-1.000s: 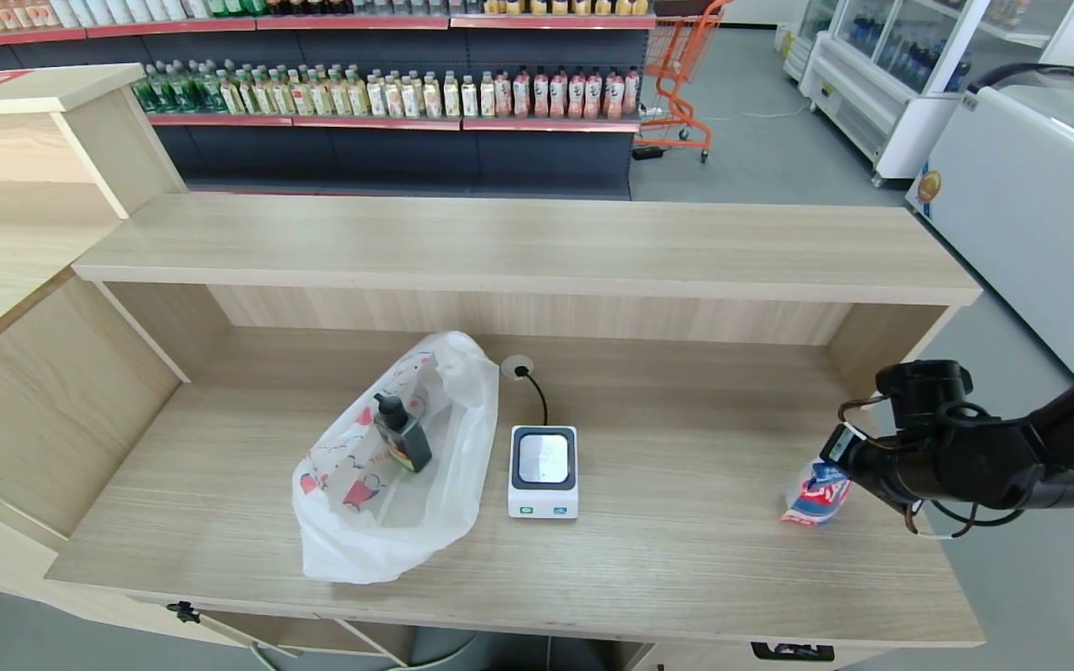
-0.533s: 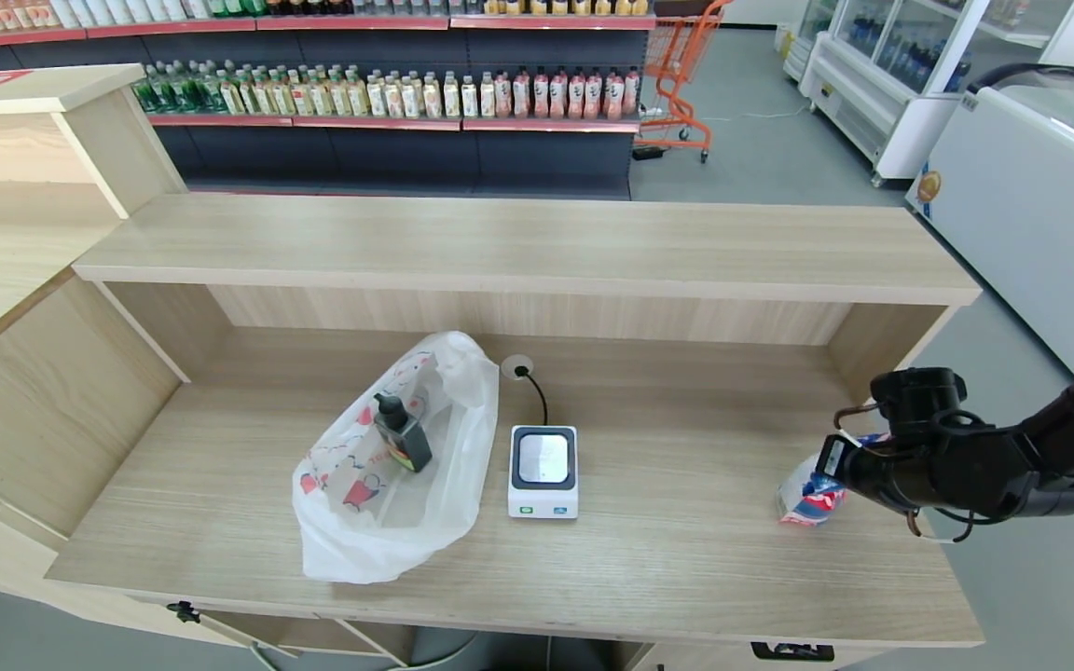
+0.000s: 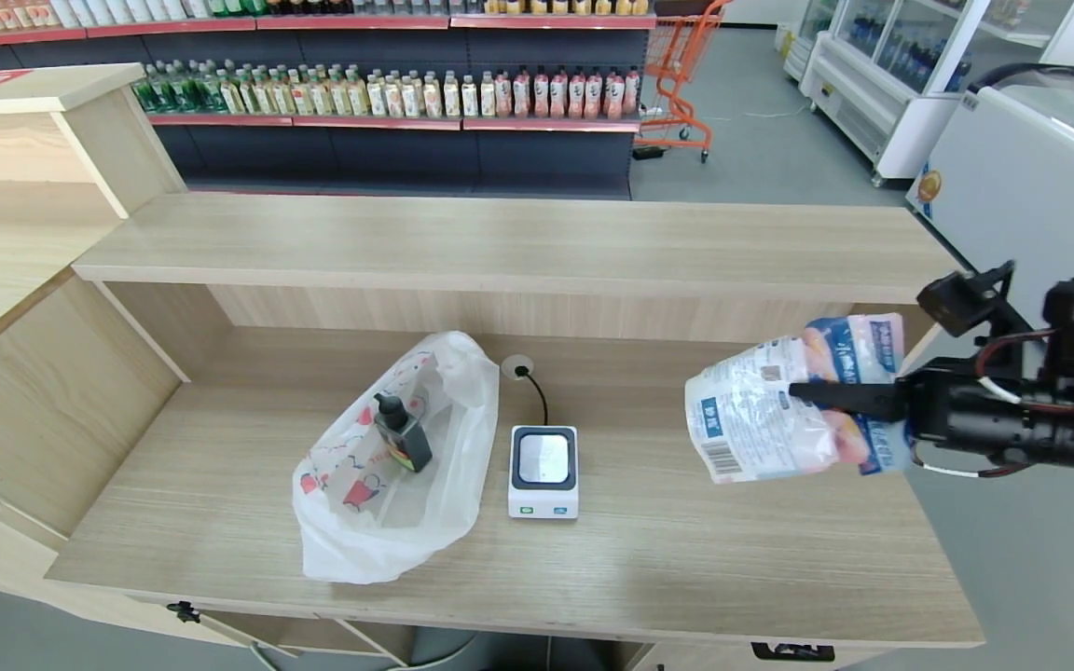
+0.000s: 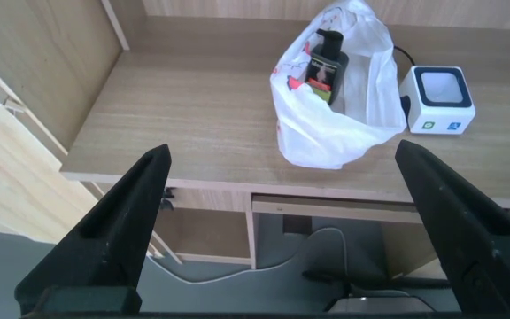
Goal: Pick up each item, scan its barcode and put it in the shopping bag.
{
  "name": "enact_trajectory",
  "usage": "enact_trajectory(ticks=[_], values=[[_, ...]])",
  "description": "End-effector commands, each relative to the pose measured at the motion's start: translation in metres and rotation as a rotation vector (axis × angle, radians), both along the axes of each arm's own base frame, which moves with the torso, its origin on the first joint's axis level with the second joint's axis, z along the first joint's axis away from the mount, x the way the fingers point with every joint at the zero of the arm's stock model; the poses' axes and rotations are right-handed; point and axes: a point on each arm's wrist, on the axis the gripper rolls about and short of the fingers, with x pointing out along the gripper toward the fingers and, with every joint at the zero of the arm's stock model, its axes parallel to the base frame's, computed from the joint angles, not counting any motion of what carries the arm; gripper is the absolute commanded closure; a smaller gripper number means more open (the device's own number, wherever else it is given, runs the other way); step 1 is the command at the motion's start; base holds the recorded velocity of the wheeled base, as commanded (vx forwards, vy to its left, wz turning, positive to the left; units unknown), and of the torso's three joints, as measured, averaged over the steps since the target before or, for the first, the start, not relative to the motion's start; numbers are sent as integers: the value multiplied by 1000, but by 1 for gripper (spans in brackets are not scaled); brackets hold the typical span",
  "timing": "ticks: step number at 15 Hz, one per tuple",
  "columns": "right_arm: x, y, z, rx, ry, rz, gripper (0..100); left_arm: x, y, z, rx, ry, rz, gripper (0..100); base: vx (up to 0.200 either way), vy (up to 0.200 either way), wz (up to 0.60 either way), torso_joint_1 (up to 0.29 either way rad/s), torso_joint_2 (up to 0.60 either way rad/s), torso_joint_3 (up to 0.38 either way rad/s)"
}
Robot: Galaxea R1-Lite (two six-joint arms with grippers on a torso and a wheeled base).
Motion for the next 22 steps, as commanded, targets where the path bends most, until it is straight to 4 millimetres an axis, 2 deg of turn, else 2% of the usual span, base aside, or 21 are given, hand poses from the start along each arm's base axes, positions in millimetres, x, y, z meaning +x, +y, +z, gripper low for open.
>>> enact_trajectory(ticks=[1,4,6,11,13,15,19,22], values=[[-53,-5,28,25,-182,151,100,0,0,0,0,0,0,0,0,0,0,0,0,0],[-73,3,37,43,-245,307,100,0,0,0,0,0,0,0,0,0,0,0,0,0],[-82,10,41,48,-261,350,100,0,0,0,0,0,0,0,0,0,0,0,0,0],[-94,24,49,89,-167,420,100,0,0,0,0,0,0,0,0,0,0,0,0,0],[-107,28,53,112,-101,446,100,0,0,0,0,0,0,0,0,0,0,0,0,0],[-115,33,47,119,-27,475,100,0,0,0,0,0,0,0,0,0,0,0,0,0],[-120,43,42,121,11,537,100,0,0,0,0,0,1,0,0,0,0,0,0,0],[-117,46,24,111,65,505,100,0,0,0,0,0,1,0,0,0,0,0,0,0]])
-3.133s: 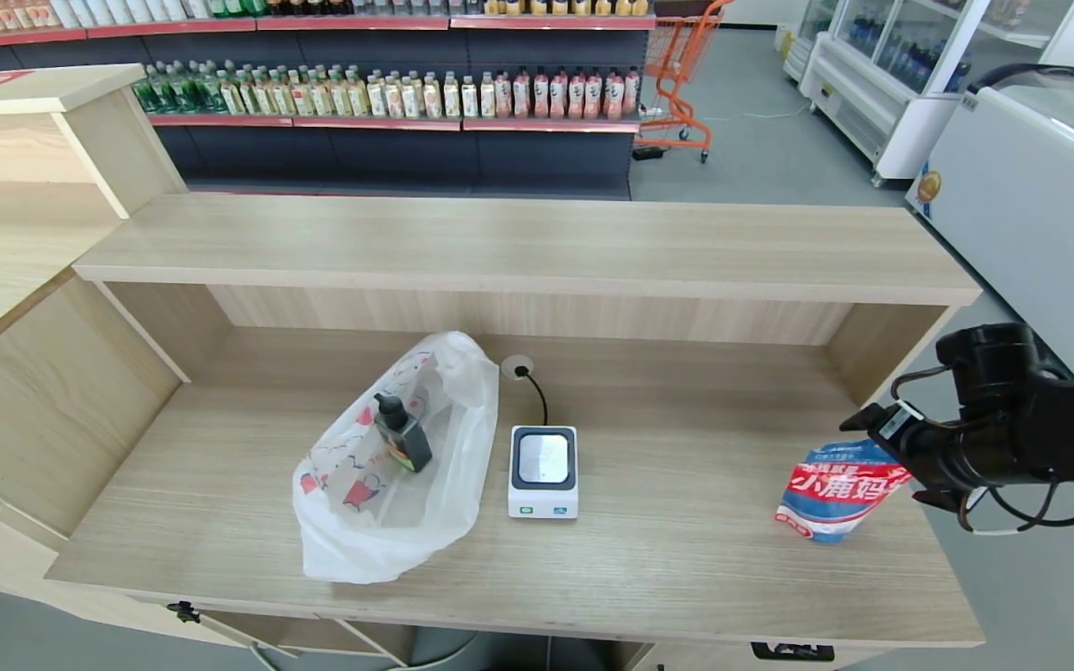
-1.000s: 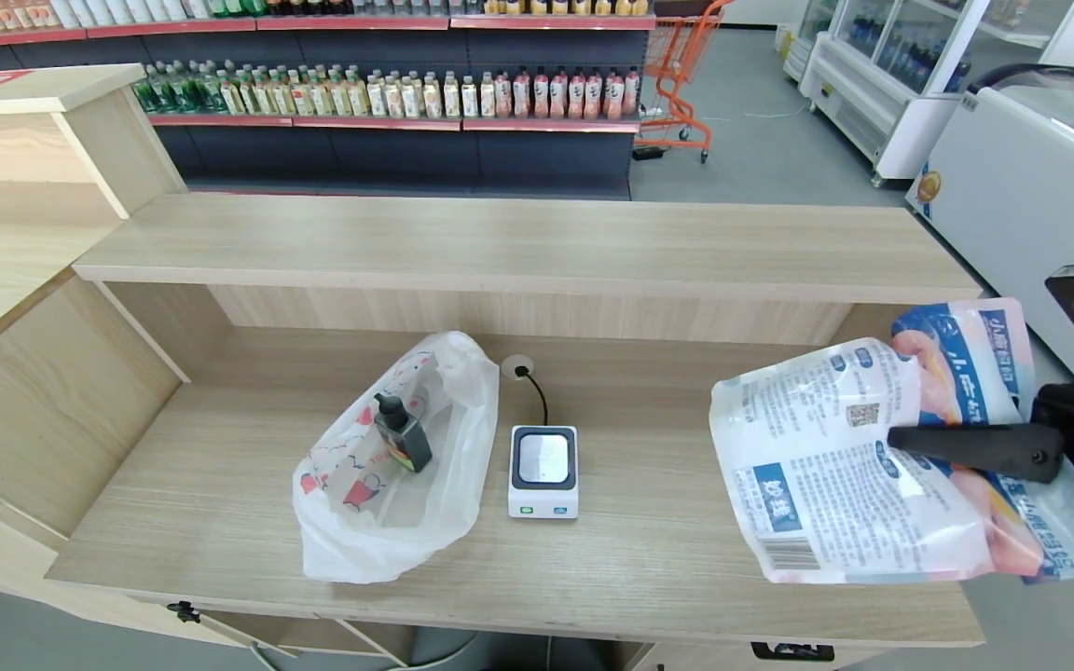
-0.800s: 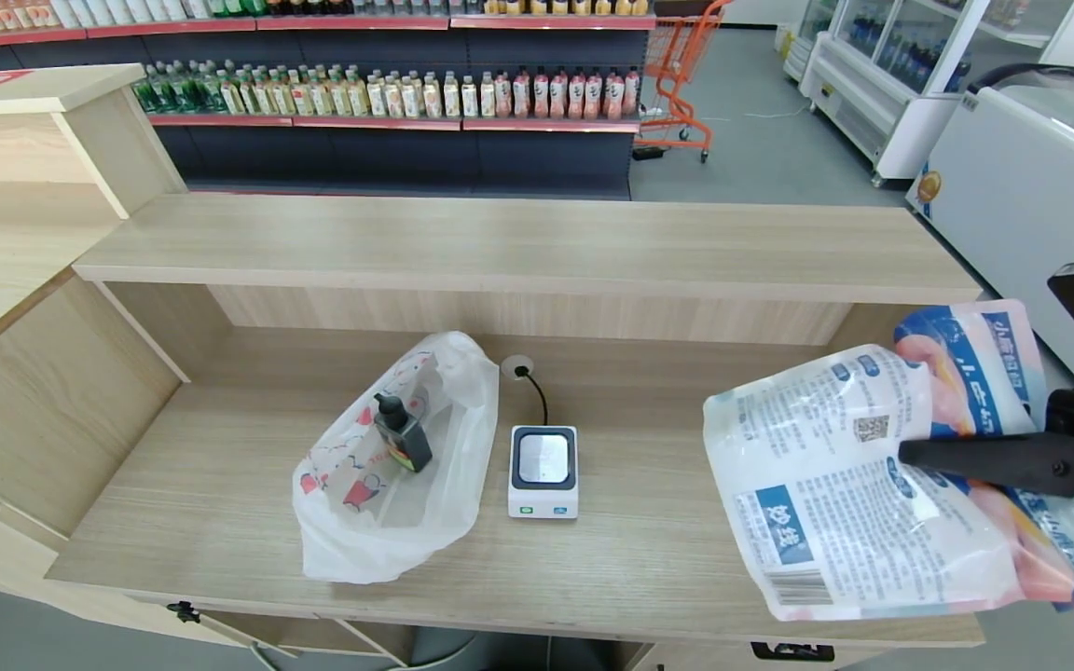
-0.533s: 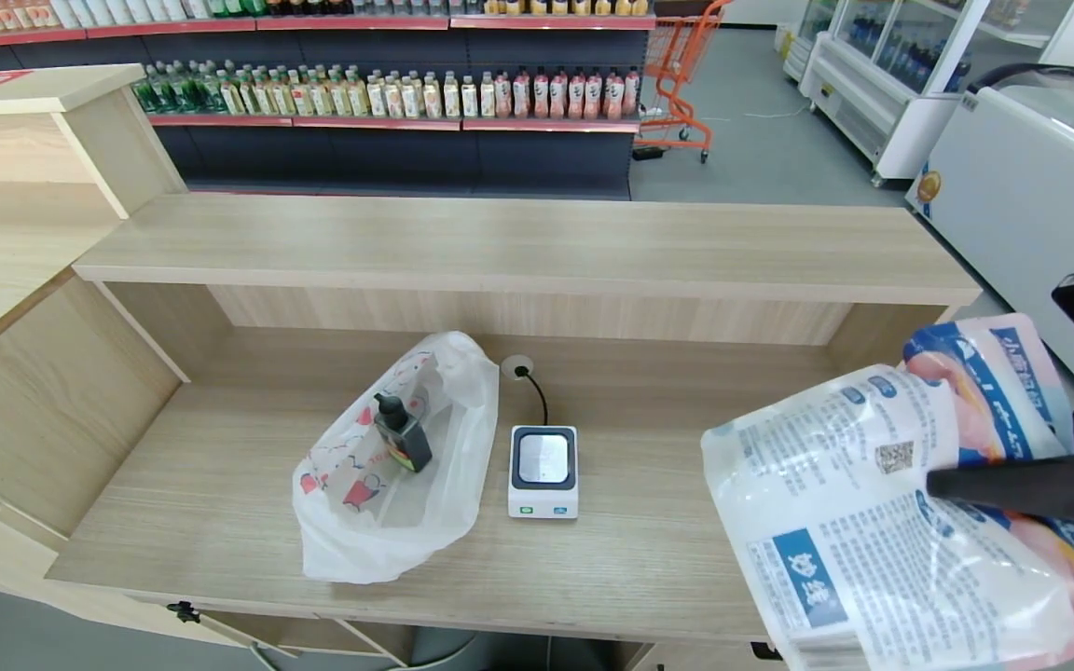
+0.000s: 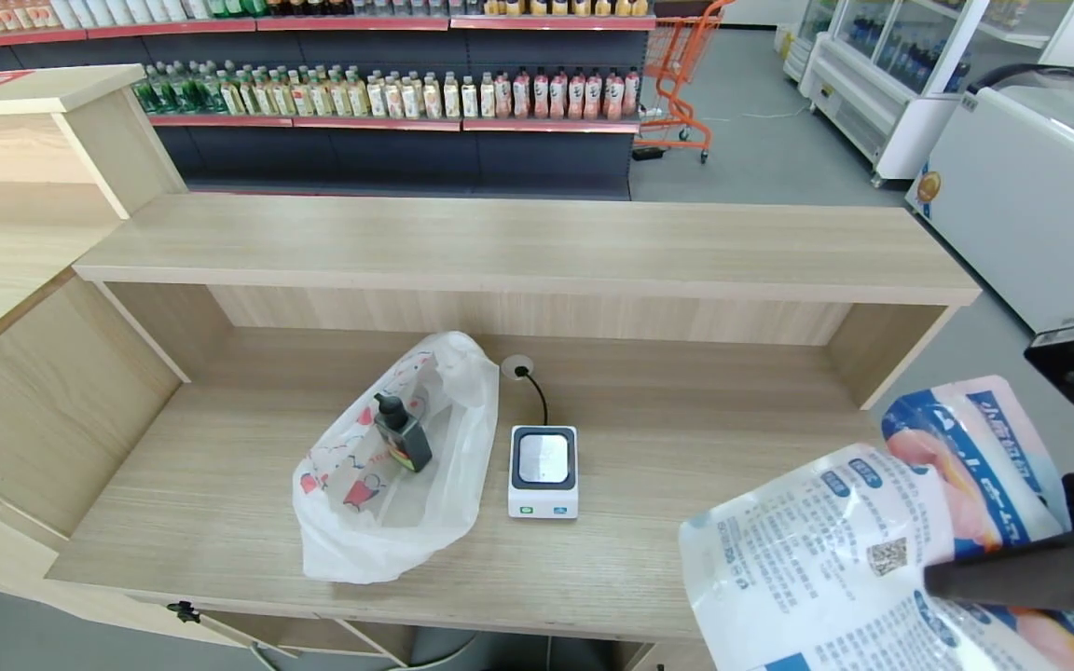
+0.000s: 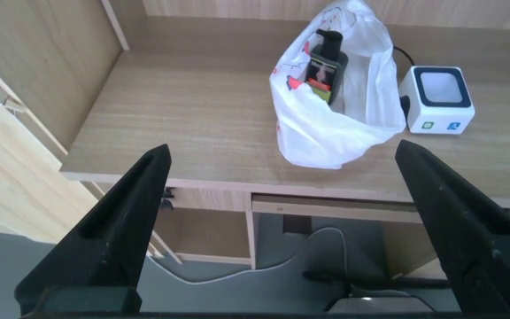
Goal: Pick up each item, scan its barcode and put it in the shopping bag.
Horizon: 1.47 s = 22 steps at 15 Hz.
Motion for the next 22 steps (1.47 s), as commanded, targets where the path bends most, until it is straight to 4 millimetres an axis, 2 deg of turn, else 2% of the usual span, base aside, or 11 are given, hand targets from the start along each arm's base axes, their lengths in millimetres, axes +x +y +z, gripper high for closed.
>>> enact_trajectory(ticks=[1,7,12,16,22], values=[[4,2,-11,-18,20,-17,100,0,0,0,0,0,0,0,0,0,0,0,0,0],[17,5,-25,-41,19,-21,100,0,0,0,0,0,1,0,0,0,0,0,0,0],[30,8,-22,-40,13,-20,100,0,0,0,0,0,0,0,0,0,0,0,0,0],[39,11,-35,-52,-8,-14,100,0,0,0,0,0,0,0,0,0,0,0,0,0],[44,13,-30,-47,-26,-10,100,0,0,0,0,0,3,0,0,0,0,0,0,0]])
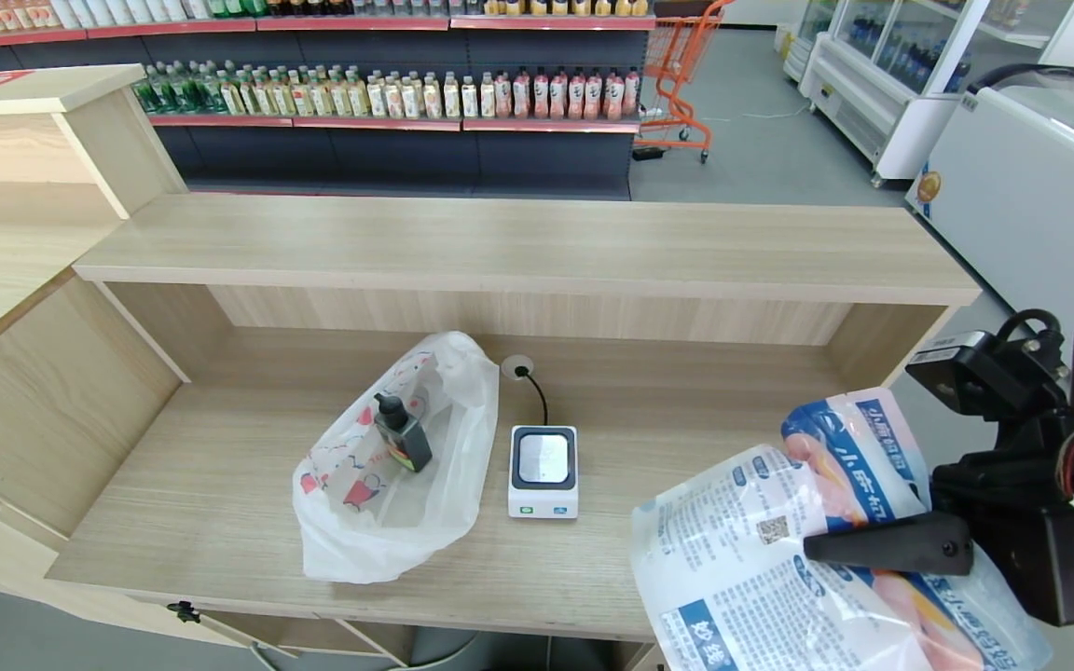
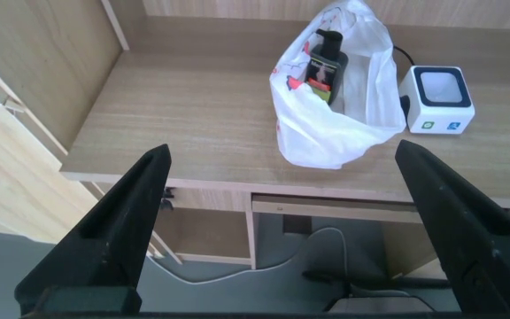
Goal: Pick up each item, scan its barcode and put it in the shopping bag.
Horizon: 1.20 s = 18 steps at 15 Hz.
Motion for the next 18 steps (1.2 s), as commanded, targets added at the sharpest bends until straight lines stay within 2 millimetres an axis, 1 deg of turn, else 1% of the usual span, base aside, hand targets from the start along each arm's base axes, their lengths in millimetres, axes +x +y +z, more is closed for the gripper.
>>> enact_trajectory(ticks=[1,5,6,7,8,9,10,11,12,13,14,16,17,18], values=[[3,1,2,1,-3,1,100,0,0,0,0,0,0,0,0,0,0,0,0,0],[1,-1,5,8,-33,-3,100,0,0,0,0,0,0,0,0,0,0,0,0,0],[0,-4,9,15,-112,-16,100,0,0,0,0,0,0,0,0,0,0,0,0,0],[2,-12,13,12,-231,-73,100,0,0,0,0,0,0,0,0,0,0,0,0,0],[3,-17,14,1,-305,-111,100,0,0,0,0,0,0,0,0,0,0,0,0,0],[6,-29,12,-52,-482,-210,100,0,0,0,0,0,0,0,0,0,0,0,0,0],[5,-37,7,-98,-571,-264,100,0,0,0,0,0,0,0,0,0,0,0,0,0],[3,-54,-1,-213,-729,-346,100,0,0,0,0,0,0,0,0,0,0,0,0,0],[-1,-64,-7,-271,-779,-362,100,0,0,0,0,0,0,0,0,0,0,0,0,0],[-3,-69,-10,-308,-819,-360,100,0,0,0,0,0,0,0,0,0,0,0,0,0],[-3,-74,-16,-350,-901,-335,100,0,0,0,0,0,0,0,0,0,0,0,0,0],[3,-75,-20,-343,-963,-297,100,0,0,0,0,0,0,0,0,0,0,0,0,0],[10,-76,-26,-370,-1102,-253,100,0,0,0,0,0,1,0,0,0,0,0,0,0],[13,-77,-29,-385,-1166,-232,100,0,0,0,0,0,0,0,0,0,0,0,0,0]])
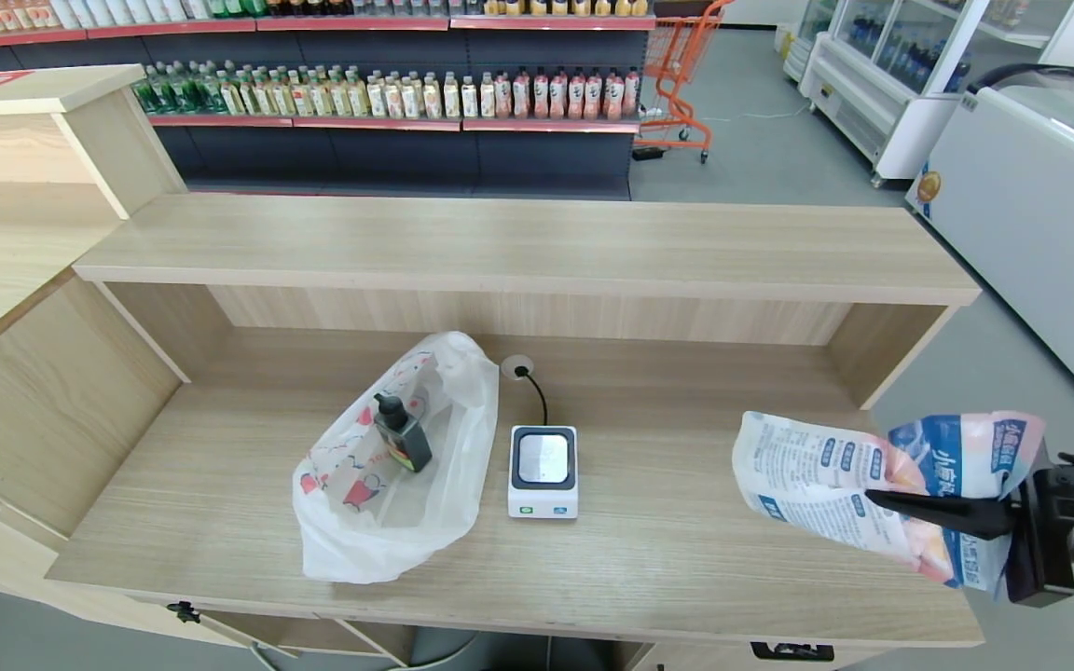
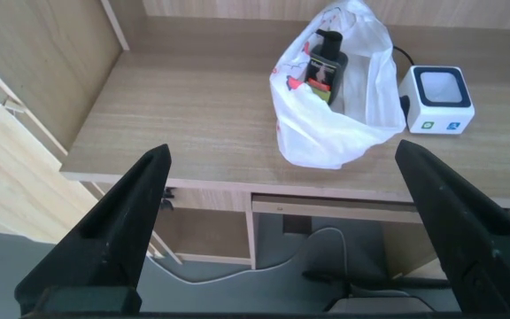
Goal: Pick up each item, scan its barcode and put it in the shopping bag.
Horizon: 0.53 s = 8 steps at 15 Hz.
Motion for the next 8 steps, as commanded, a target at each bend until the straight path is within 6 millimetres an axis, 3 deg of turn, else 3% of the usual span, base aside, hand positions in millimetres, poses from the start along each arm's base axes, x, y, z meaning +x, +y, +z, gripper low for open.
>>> enact_trajectory(ticks=[1,8], values=[[11,-4,-8,-67,-105,25,100,0,0,0,0,0,0,0,0,0,0,0,0,0],[5,6,8,-114,-240,50,100,0,0,0,0,0,0,0,0,0,0,0,0,0]])
